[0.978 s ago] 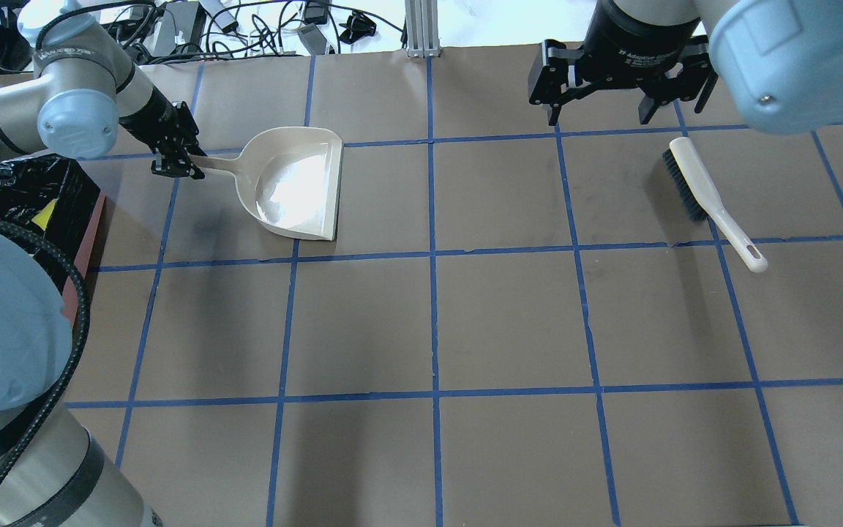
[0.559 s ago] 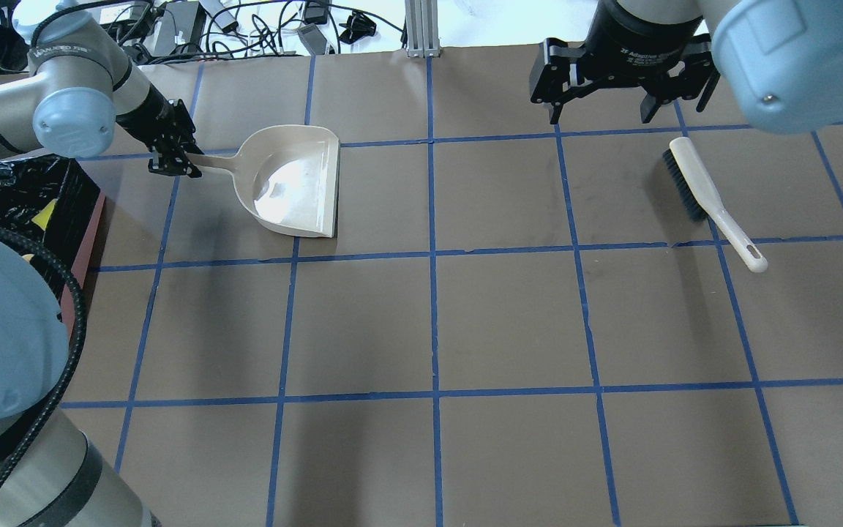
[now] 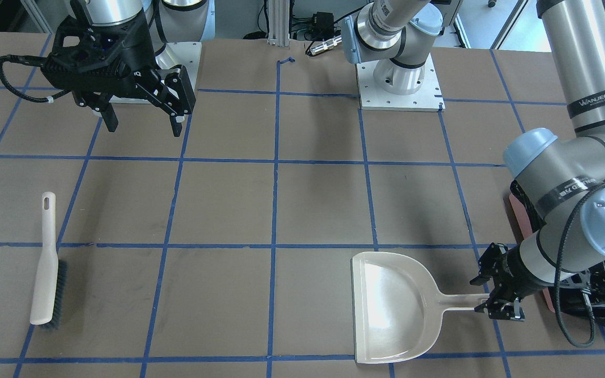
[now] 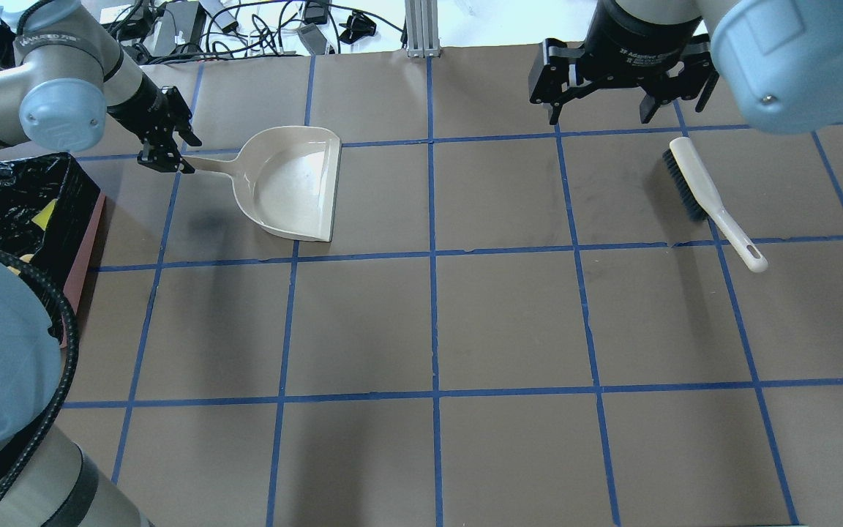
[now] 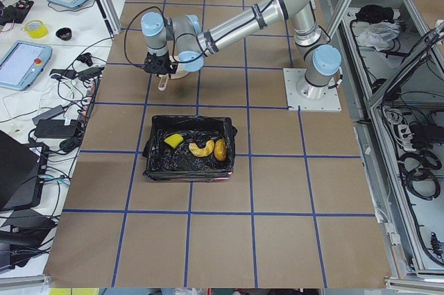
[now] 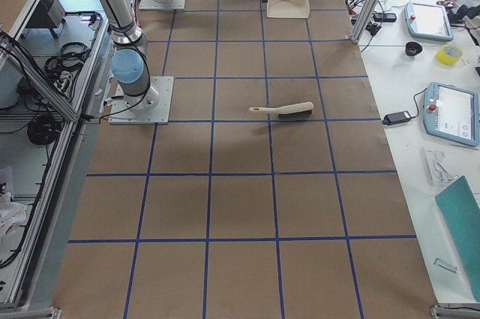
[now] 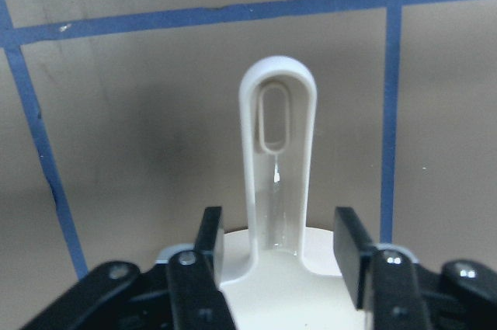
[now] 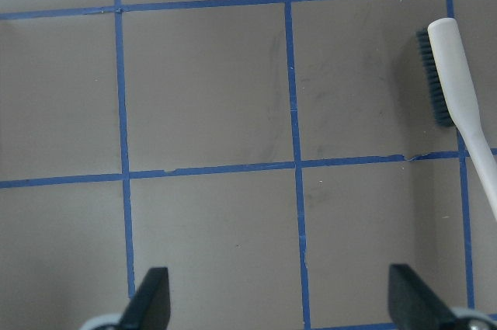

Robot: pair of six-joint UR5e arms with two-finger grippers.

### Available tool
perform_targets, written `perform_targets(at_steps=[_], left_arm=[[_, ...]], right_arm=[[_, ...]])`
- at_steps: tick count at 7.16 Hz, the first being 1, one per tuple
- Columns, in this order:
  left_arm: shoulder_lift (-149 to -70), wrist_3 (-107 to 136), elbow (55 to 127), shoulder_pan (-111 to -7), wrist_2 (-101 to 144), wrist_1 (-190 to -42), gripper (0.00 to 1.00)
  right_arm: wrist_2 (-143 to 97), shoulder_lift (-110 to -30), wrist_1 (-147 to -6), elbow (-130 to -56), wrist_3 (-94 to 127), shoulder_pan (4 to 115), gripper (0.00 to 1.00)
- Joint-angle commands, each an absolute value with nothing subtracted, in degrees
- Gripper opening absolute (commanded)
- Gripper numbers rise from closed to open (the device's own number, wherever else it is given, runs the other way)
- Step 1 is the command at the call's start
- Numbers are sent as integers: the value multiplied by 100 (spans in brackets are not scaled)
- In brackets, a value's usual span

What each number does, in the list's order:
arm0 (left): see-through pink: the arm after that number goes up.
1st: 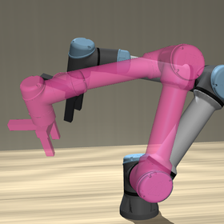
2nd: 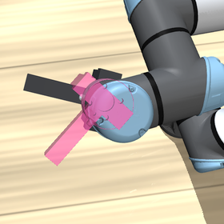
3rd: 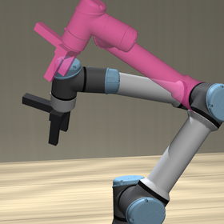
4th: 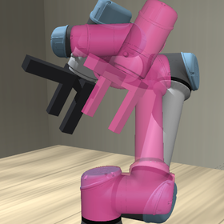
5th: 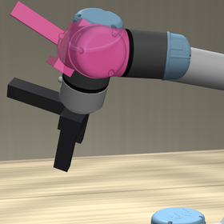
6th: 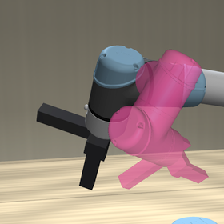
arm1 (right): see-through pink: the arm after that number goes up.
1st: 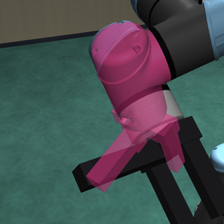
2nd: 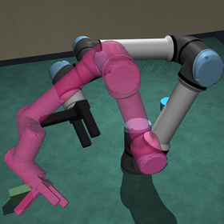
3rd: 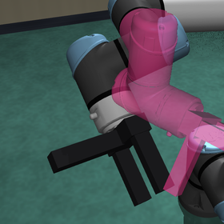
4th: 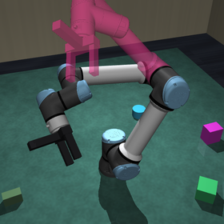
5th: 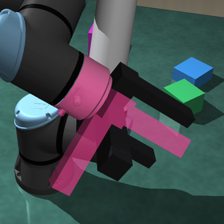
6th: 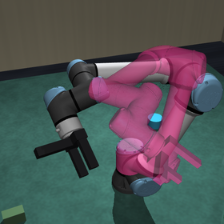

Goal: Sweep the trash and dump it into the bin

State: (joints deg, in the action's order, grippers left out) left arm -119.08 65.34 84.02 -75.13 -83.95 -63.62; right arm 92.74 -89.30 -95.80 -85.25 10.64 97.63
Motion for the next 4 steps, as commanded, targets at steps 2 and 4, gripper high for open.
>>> perform_targets(at_steps=[2,4], left_arm=[[-11366,2016,8324,-7594,-8306,-6677,95],[-10770,1164,8166,-7751,-8271,-7421,100]], right_arm=[[9272,-8930,-9580,-8525,1063,9756,100],[9290,-8938,-9580,-8525,1063,9756,100]])
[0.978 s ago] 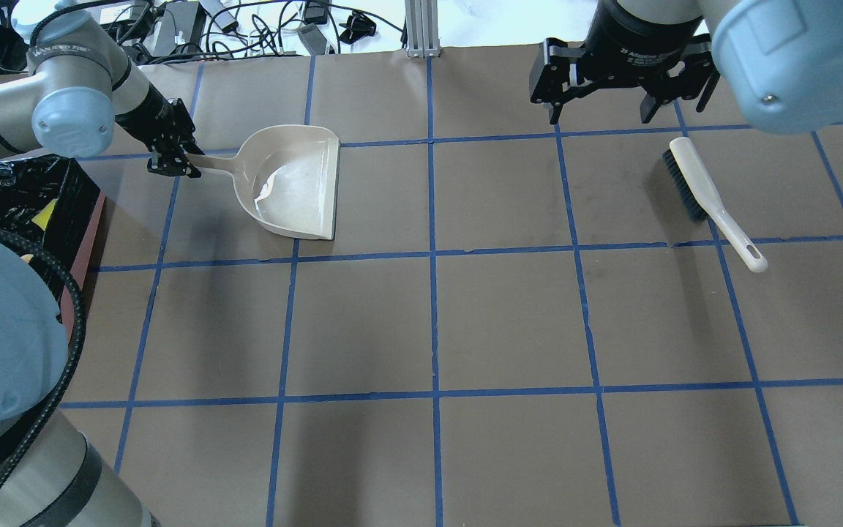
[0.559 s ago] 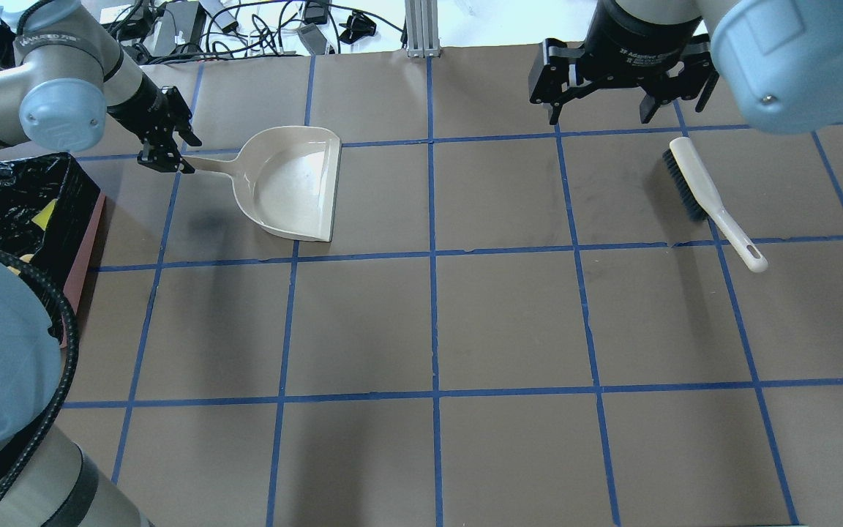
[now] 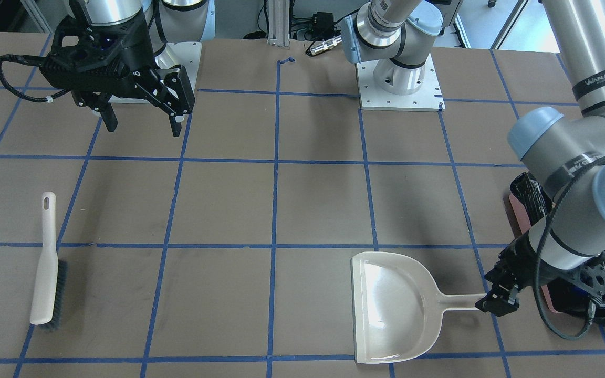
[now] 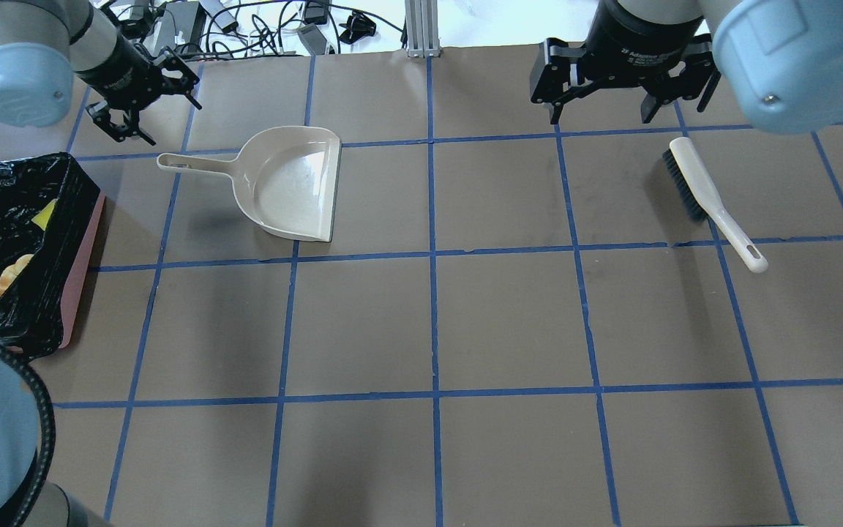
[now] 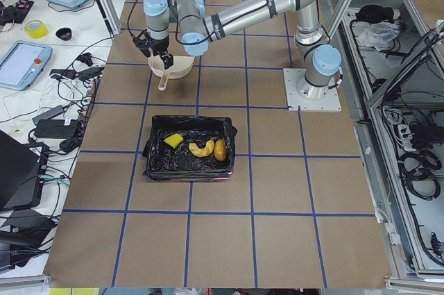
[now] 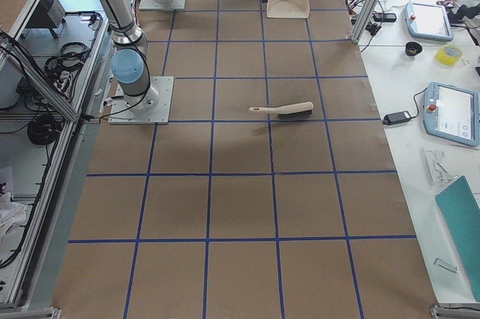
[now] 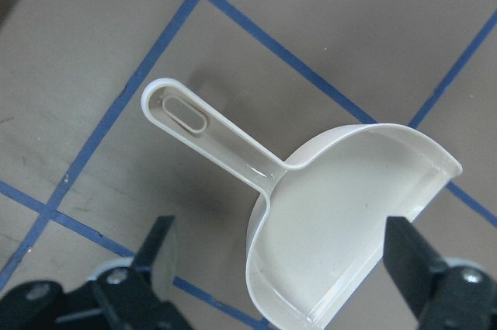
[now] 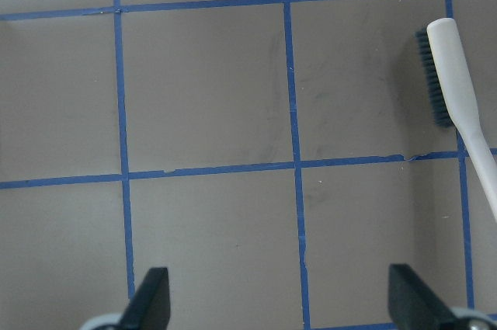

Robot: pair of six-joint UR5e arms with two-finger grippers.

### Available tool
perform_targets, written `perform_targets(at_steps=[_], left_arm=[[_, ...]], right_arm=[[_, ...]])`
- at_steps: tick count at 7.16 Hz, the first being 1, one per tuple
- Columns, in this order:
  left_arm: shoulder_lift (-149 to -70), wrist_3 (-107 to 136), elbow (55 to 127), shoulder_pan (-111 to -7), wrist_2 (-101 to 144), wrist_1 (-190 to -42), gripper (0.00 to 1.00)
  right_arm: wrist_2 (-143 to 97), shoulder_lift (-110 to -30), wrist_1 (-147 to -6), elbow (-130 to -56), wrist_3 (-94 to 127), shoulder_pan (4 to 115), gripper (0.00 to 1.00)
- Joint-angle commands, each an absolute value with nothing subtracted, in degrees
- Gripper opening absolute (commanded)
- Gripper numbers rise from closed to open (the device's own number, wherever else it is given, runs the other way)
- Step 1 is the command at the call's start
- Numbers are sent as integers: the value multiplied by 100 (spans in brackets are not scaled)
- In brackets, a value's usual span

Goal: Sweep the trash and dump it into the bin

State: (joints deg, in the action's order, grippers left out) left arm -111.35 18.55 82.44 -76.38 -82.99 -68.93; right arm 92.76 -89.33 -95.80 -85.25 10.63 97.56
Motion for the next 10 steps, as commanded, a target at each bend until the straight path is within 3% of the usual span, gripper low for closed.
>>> perform_targets(at_steps=[1,5,10], left_arm=[[-10401,838,8122,-7987,-8340,-7601,100],[-9538,486,8429,-8350,-9000,-8277,100],[-9492,-765,8385,-8743,-9000,-8746,100]], right_arm=[[9290,-8930,-9580,-8525,1063,9756,100],[9290,-8930,-9580,-8525,1063,9747,100],[9308,-8921,-9580,-8525,1055,9738,100]])
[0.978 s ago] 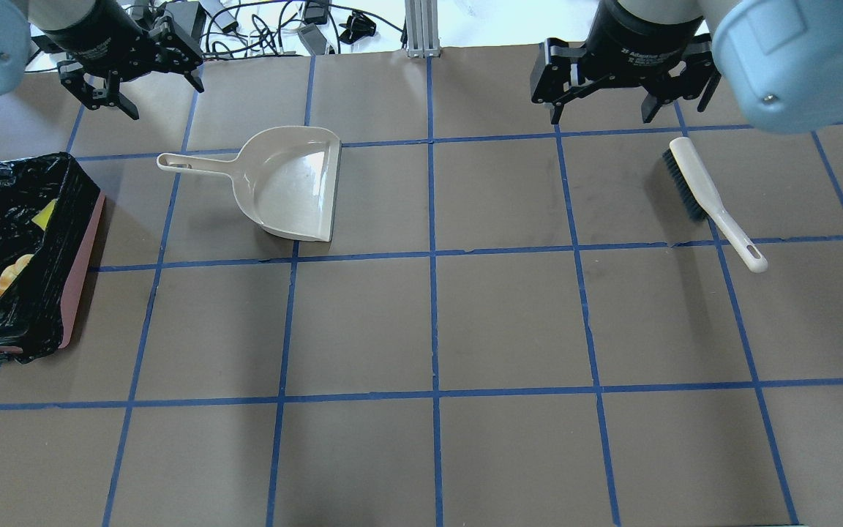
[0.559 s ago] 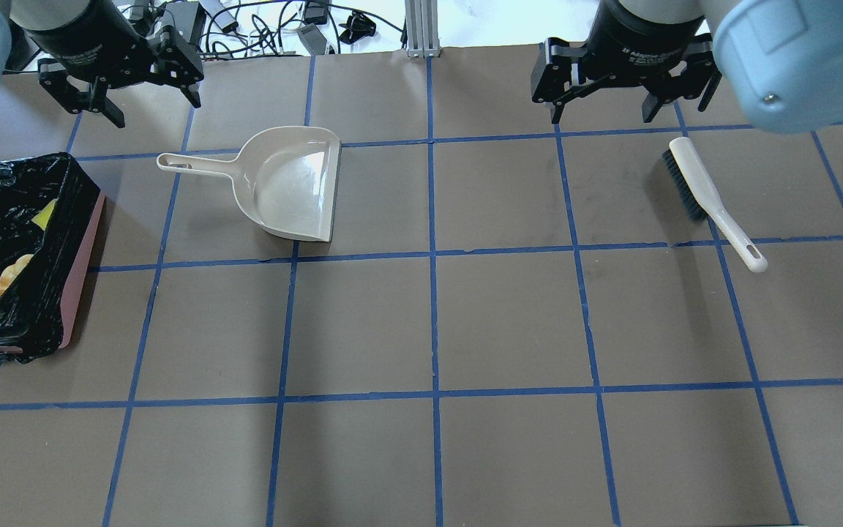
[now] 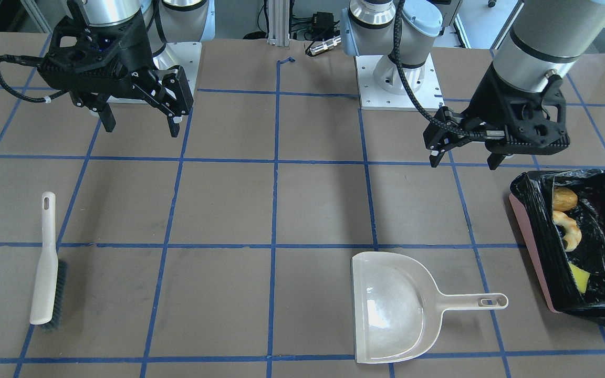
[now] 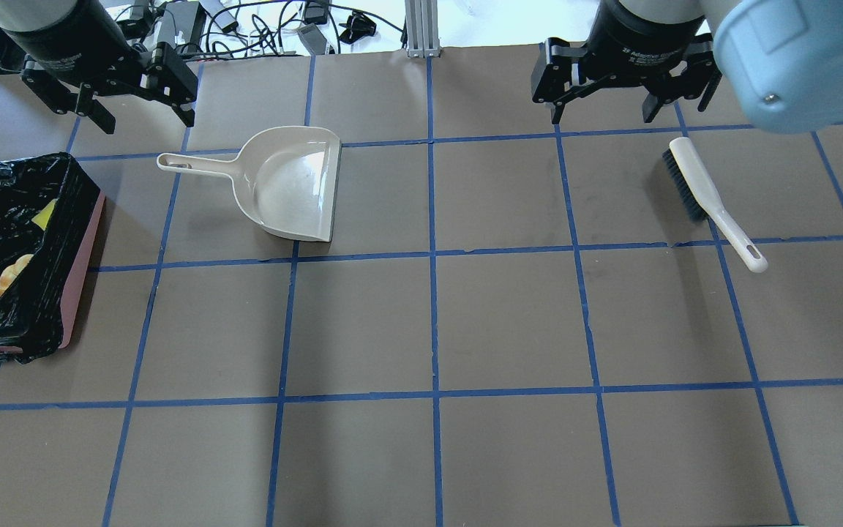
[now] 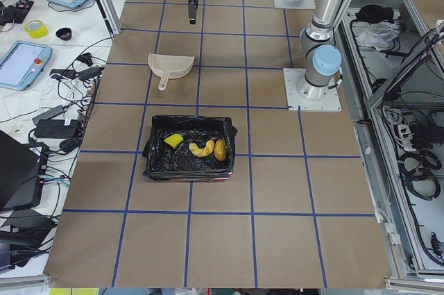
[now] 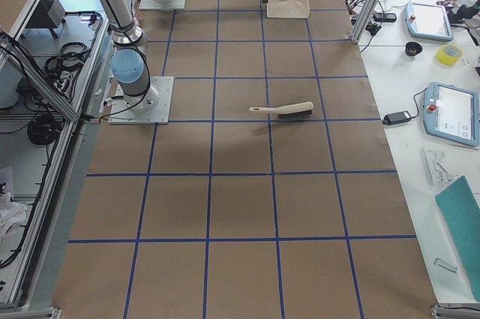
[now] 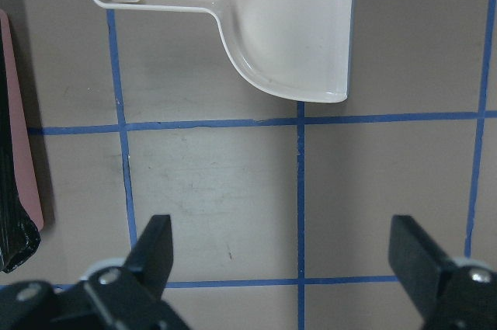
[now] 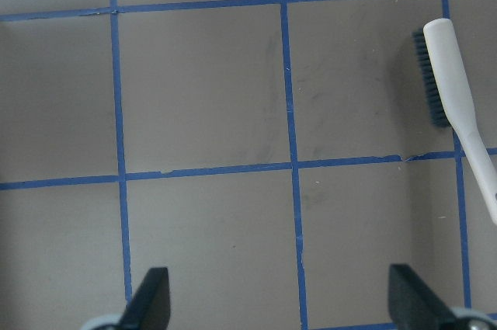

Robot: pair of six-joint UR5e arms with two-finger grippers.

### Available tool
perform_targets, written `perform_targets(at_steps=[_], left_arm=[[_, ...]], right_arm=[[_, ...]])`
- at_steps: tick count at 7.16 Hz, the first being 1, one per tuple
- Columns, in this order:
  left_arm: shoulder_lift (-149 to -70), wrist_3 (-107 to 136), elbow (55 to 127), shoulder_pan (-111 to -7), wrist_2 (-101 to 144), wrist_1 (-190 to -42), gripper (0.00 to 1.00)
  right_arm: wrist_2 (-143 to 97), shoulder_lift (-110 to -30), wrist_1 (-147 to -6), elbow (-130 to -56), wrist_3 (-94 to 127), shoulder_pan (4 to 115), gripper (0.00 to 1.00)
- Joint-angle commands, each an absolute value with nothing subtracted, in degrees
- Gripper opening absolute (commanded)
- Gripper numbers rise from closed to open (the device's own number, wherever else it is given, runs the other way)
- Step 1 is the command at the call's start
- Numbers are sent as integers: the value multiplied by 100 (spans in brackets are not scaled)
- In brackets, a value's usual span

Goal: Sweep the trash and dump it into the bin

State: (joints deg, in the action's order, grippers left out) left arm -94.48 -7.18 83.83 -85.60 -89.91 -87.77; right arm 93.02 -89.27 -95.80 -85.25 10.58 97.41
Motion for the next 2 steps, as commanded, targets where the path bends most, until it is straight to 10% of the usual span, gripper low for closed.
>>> perform_targets(at_steps=[1,2], left_arm=[[-9475,-765,8393,-8815,-9000,-8754,100],[-9440,-747,8402,-8824,-9009,-8754,100]], right_arm=[[9308,-8921,-9589,-8525,1055,9738,100],[9308,-8921,-9580,-8534,1046,9738,100]])
